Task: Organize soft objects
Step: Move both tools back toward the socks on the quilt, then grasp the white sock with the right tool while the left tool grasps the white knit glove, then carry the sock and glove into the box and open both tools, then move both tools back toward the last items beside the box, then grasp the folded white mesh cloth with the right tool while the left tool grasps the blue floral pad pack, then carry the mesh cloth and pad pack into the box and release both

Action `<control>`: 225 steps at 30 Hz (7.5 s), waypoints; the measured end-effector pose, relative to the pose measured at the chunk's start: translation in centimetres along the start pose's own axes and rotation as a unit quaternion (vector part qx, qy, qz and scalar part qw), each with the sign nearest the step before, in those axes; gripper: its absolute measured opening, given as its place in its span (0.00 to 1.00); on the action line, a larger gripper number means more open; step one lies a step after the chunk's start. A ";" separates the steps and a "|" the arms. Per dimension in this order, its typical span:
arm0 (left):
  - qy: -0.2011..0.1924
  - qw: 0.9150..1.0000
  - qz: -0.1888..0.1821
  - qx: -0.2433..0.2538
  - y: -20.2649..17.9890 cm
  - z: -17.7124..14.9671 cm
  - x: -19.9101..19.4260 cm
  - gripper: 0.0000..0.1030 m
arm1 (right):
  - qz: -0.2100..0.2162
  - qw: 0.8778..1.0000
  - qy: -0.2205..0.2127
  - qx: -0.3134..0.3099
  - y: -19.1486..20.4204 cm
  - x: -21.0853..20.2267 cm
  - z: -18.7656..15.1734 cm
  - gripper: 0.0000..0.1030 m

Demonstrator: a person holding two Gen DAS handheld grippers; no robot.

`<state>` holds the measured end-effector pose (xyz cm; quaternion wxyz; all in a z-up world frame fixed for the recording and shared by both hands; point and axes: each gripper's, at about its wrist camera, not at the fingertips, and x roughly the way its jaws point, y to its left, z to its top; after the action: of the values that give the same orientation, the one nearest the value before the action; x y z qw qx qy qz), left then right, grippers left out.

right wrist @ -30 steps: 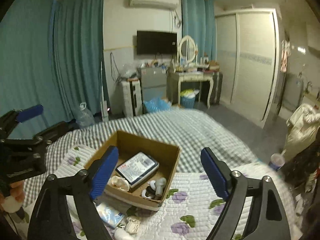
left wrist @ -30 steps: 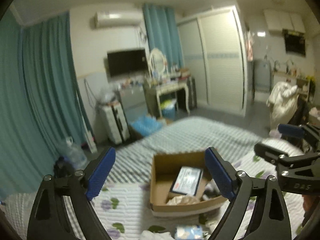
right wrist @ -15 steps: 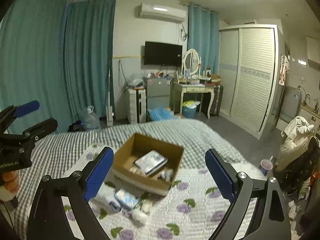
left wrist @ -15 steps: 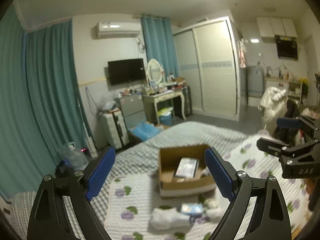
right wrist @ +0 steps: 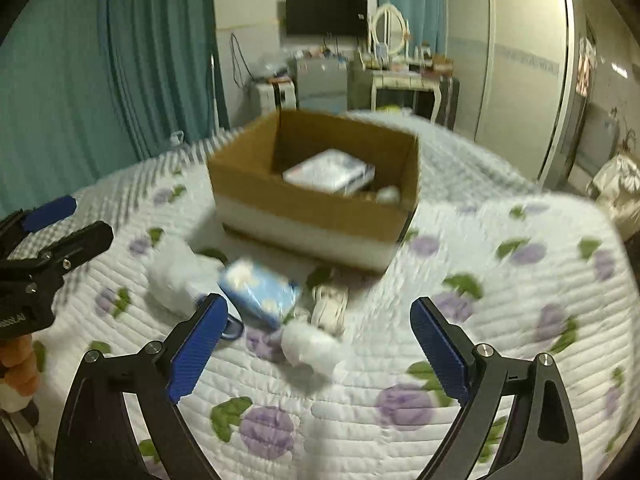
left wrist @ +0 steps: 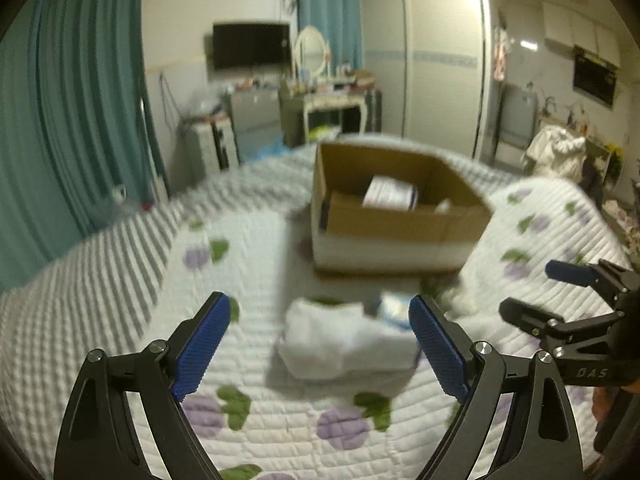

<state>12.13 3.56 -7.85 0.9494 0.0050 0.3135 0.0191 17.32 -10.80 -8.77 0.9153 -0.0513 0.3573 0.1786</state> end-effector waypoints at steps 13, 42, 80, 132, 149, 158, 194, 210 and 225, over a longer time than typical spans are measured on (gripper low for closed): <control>0.078 0.996 -0.037 -0.021 0.5 -4.0 7.2 0.88 | 0.008 0.999 0.043 0.008 0.2 7.2 -4.2 0.48; 0.040 0.998 -0.052 -0.020 -0.3 -4.5 0.1 0.45 | 0.049 0.997 -0.021 0.055 -1.4 -2.0 -5.1 0.39; -0.086 0.996 -0.018 0.008 -4.8 14.7 1.8 0.45 | 0.027 0.987 -0.154 -0.023 -3.3 -3.7 15.3 0.39; -0.203 0.978 0.052 0.011 -2.6 12.6 -18.5 0.91 | -0.004 0.976 -0.219 -0.019 -2.5 -22.3 13.8 1.00; -0.079 0.994 0.026 -0.071 1.3 3.1 -4.8 0.91 | 0.011 0.995 -0.088 -0.036 -1.4 -5.8 4.0 0.98; -0.018 0.998 0.010 -0.061 -0.2 -0.1 3.8 0.91 | 0.031 0.999 0.005 -0.017 -3.0 6.2 0.4 0.58; 0.111 0.993 -0.025 0.024 -8.7 -2.0 13.3 0.89 | 0.038 0.999 0.015 0.030 -7.8 6.6 -1.4 0.23; 0.071 0.997 -0.028 0.018 -7.3 -2.1 7.7 0.72 | 0.037 0.999 0.002 0.015 -6.9 4.1 -1.7 0.23; 0.005 1.000 -0.029 0.004 -6.6 2.3 -1.7 0.72 | 0.032 0.998 -0.047 -0.021 -4.4 -4.8 0.0 0.23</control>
<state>12.38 -3.10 -5.15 0.9479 -0.0007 0.3184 -0.0097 15.67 -16.31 -5.71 0.9234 -0.0509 0.3119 0.2178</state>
